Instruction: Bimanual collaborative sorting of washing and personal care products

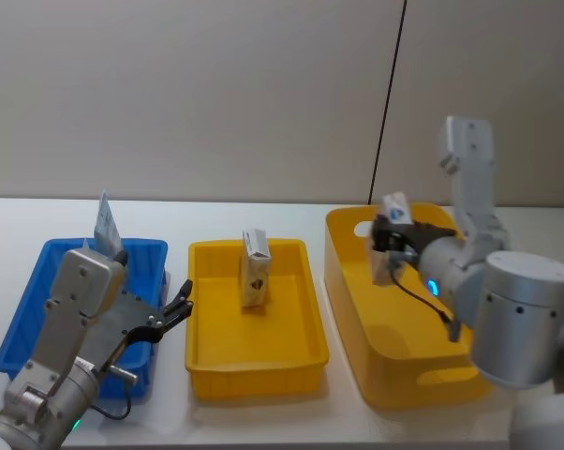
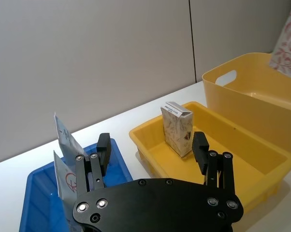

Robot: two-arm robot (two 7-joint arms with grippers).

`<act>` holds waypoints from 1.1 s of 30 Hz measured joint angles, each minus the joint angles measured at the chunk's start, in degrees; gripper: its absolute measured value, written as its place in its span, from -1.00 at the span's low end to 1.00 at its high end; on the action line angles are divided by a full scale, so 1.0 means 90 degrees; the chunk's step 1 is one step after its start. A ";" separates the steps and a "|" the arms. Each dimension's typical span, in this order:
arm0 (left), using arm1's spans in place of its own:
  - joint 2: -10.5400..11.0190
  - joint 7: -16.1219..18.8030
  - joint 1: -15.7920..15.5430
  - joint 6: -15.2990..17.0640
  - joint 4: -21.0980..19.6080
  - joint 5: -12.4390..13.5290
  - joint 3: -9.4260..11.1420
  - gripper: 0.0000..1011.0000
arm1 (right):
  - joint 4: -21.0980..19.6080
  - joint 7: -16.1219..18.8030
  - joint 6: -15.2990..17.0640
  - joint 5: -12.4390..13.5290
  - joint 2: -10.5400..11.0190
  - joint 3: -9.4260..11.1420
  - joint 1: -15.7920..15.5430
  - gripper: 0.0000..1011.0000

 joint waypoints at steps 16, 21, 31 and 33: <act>0.0000 0.0000 0.0000 0.0000 0.0000 0.0000 0.0000 0.98 | -0.0339 -0.0023 0.0125 -0.0046 0.0190 0.0375 -0.0365 -0.07; 0.0000 0.0000 0.0000 0.0000 0.0000 0.0000 0.0000 0.98 | -0.0376 0.0024 0.0104 -0.0061 0.0234 0.0438 -0.0426 0.30; 0.0000 0.0000 0.0000 0.0000 0.0000 0.0000 0.0000 0.98 | -0.0445 0.0116 0.0004 -0.0091 0.0286 0.0497 -0.0511 0.87; 0.0000 0.0000 0.0000 0.0000 0.0000 0.0000 0.0000 0.98 | -0.0458 0.0134 -0.0015 -0.0098 0.0296 0.0502 -0.0522 0.95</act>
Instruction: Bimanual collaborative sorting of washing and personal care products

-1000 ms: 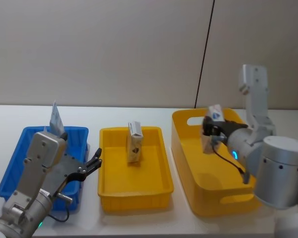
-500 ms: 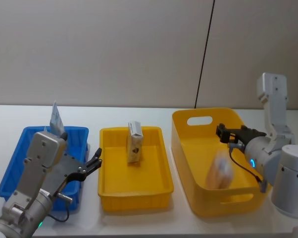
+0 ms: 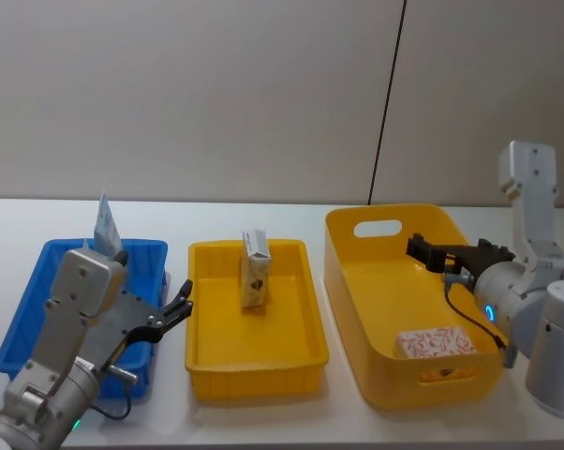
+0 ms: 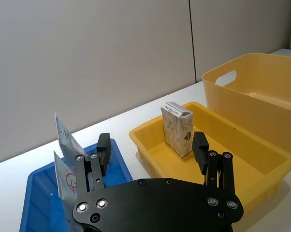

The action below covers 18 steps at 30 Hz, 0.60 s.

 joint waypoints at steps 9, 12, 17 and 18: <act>0.0000 0.0000 0.0000 0.0000 0.0000 0.0000 0.0000 0.98 | -0.0052 0.0063 -0.0082 -0.0020 0.0030 0.0013 -0.0047 0.99; 0.0000 0.0000 0.0000 0.0000 0.0000 0.0000 0.0000 0.98 | -0.0064 0.0074 -0.0098 -0.0024 0.0038 0.0015 -0.0057 0.99; -0.0004 0.0002 0.0002 0.0002 0.0000 0.0000 -0.0014 0.98 | -0.0075 0.0093 -0.0118 -0.0030 0.0044 0.0020 -0.0069 0.99; -0.0006 0.0005 0.0002 0.0004 0.0000 0.0000 -0.0020 0.98 | -0.0076 0.0094 -0.0121 -0.0031 0.0045 0.0020 -0.0070 0.99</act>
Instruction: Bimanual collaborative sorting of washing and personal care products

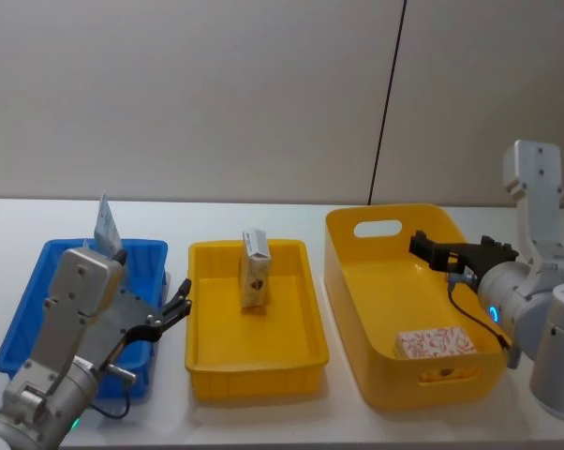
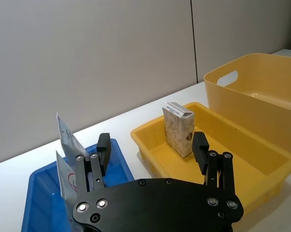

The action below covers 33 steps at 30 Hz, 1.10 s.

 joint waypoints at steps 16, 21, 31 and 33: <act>-0.0156 0.0216 -0.0085 0.0293 0.0084 -0.0040 -0.0263 0.98 | -0.0014 0.0019 -0.0021 -0.0010 0.0010 0.0004 -0.0014 0.99; -0.0260 0.0304 -0.0169 0.0460 0.0209 -0.0094 -0.0367 0.98 | -0.0016 0.0022 -0.0024 -0.0010 0.0012 0.0004 -0.0016 0.99; -0.0554 0.0522 -0.0368 0.0857 0.0548 -0.0254 -0.0601 0.98 | -0.0019 0.0026 -0.0029 -0.0010 0.0012 0.0004 -0.0018 0.99; -0.0623 0.0574 -0.0411 0.0936 0.0626 -0.0282 -0.0654 0.98 | -0.0019 0.0026 -0.0029 -0.0010 0.0012 0.0004 -0.0019 0.99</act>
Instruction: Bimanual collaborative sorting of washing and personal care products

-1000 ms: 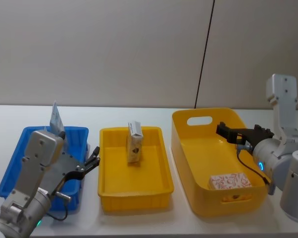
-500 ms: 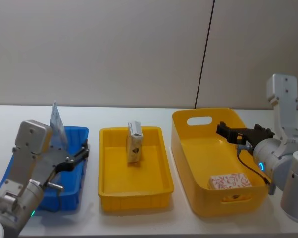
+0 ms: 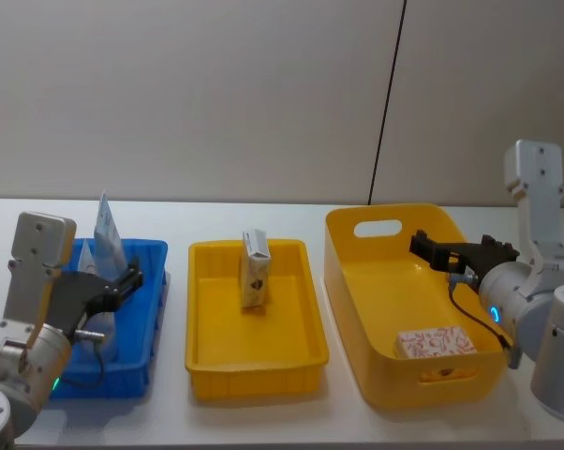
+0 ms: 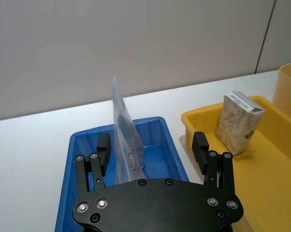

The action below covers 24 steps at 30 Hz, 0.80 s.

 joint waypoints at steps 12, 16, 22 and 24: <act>-0.0262 0.0243 -0.0128 0.0325 0.0323 -0.0081 -0.0210 0.98 | 0.0000 -0.0001 0.0000 0.0001 0.0000 0.0000 0.0000 0.99; -0.0331 0.0297 -0.0150 0.0402 0.0411 -0.0087 -0.0261 0.98 | 0.0000 -0.0001 0.0000 0.0001 0.0000 0.0000 0.0000 0.99; -0.0408 0.0328 -0.0181 0.0464 0.0520 -0.0090 -0.0295 0.98 | 0.0001 -0.0001 0.0000 0.0001 0.0000 0.0000 0.0000 0.99; -0.0437 0.0332 -0.0194 0.0481 0.0565 -0.0090 -0.0304 0.94 | 0.0000 -0.0001 0.0000 0.0001 0.0000 0.0000 0.0001 0.99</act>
